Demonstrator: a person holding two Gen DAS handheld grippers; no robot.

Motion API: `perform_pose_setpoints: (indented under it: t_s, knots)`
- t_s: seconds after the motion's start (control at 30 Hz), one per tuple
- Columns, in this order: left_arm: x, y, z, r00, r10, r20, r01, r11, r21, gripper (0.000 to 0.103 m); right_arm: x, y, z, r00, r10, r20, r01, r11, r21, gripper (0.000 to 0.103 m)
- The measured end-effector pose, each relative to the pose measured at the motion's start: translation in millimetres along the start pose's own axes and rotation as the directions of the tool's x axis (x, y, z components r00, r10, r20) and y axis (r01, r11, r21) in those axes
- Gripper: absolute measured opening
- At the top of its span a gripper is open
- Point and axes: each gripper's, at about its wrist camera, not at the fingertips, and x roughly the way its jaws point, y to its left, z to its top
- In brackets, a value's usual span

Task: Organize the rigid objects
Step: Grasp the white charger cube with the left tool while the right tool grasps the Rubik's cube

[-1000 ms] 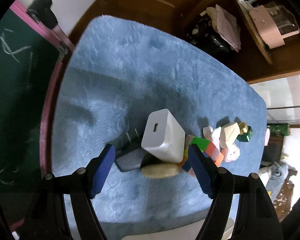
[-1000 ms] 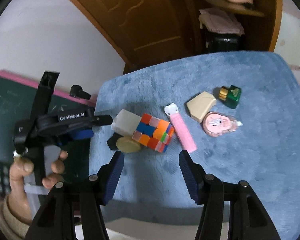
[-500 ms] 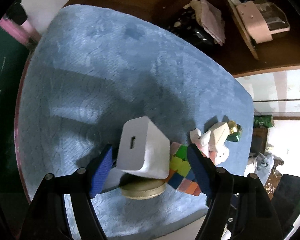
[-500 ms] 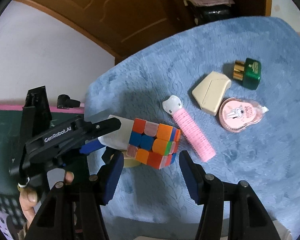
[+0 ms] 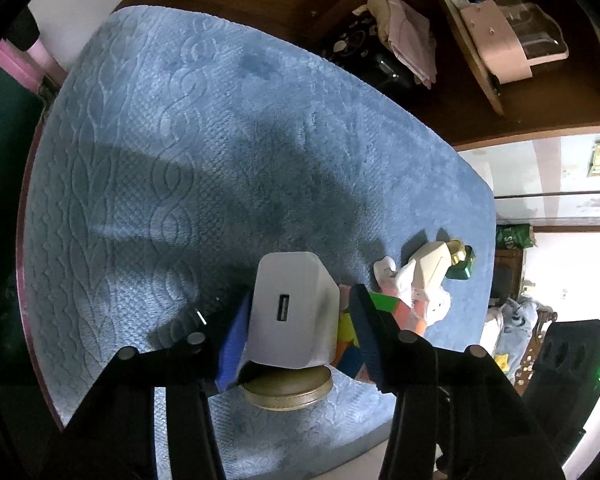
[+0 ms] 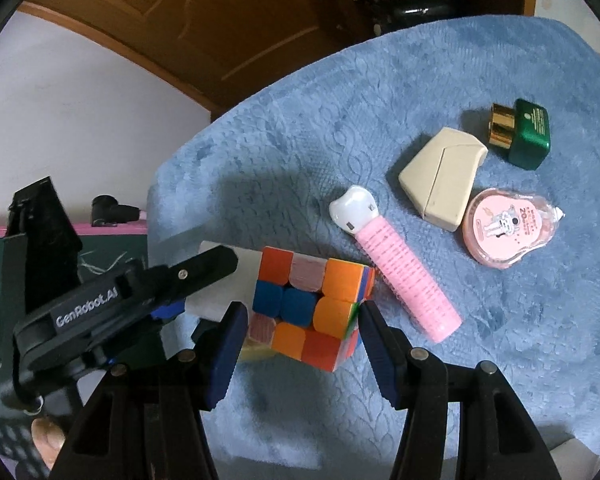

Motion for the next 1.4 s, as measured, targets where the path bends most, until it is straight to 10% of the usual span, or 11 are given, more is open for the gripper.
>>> perform_pose_setpoints:
  t_s: [1.0, 1.4]
  knots:
    - [12, -63, -15, 0.989, 0.150, -0.003, -0.146, 0.965, 0.219, 0.052, -1, -15, -29, 0.996, -0.062, -0.059, 0.061, 0.998, -0.020, 0.061]
    - [42, -81, -38, 0.932, 0.356, 0.069, -0.360, 0.891, 0.276, 0.035, -13, -32, -44, 0.998, -0.045, -0.039, 0.043, 0.998, -0.041, 0.059]
